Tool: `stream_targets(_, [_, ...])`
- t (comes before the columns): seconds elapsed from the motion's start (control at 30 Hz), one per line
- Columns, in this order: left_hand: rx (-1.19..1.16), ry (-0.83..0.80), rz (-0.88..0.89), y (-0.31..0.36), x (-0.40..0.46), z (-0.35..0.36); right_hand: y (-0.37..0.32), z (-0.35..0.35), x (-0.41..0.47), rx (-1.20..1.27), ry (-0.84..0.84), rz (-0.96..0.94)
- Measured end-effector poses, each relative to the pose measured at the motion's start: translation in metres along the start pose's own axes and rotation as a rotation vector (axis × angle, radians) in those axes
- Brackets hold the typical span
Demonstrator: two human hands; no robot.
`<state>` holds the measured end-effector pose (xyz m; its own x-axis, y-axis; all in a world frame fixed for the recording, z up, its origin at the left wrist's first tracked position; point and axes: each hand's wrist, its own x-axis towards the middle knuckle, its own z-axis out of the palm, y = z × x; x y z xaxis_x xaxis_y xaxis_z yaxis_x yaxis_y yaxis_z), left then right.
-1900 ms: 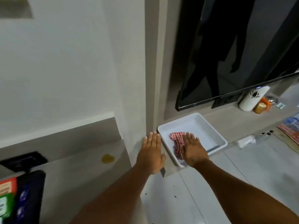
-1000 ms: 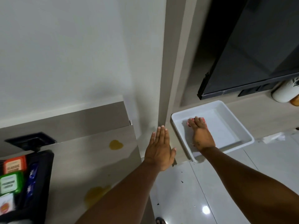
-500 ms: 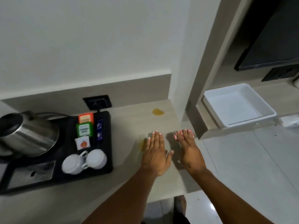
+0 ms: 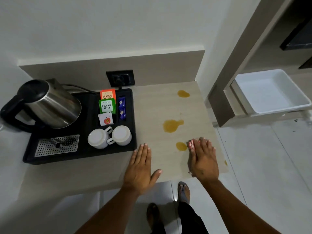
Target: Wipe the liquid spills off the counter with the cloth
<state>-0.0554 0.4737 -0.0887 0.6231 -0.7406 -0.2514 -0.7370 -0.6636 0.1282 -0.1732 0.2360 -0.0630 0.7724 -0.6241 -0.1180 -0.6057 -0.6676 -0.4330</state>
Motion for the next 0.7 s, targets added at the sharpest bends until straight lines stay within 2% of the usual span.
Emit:
stream_targets(0.2, [-0.016, 0.029, 0.01, 0.001, 0.002, 0.001, -0.018, 0.011, 0.047, 0.022, 0.017, 0.002])
stream_targets(0.33, [-0.009, 0.014, 0.0, 0.001, 0.002, 0.001, -0.023, 0.022, 0.009, 0.004, -0.019, -0.086])
stream_targets(0.43, [-0.02, 0.014, 0.006, 0.001, 0.002, 0.002, 0.009, 0.012, -0.016, -0.002, 0.002, -0.003])
stream_targets(0.53, [-0.026, 0.049, 0.006, 0.001, 0.002, 0.001, 0.037, -0.014, 0.0, 0.009, 0.026, 0.094])
stream_targets(0.7, [-0.03, 0.088, 0.013, 0.0, 0.002, 0.005, 0.015, -0.021, 0.042, -0.006, -0.018, 0.055])
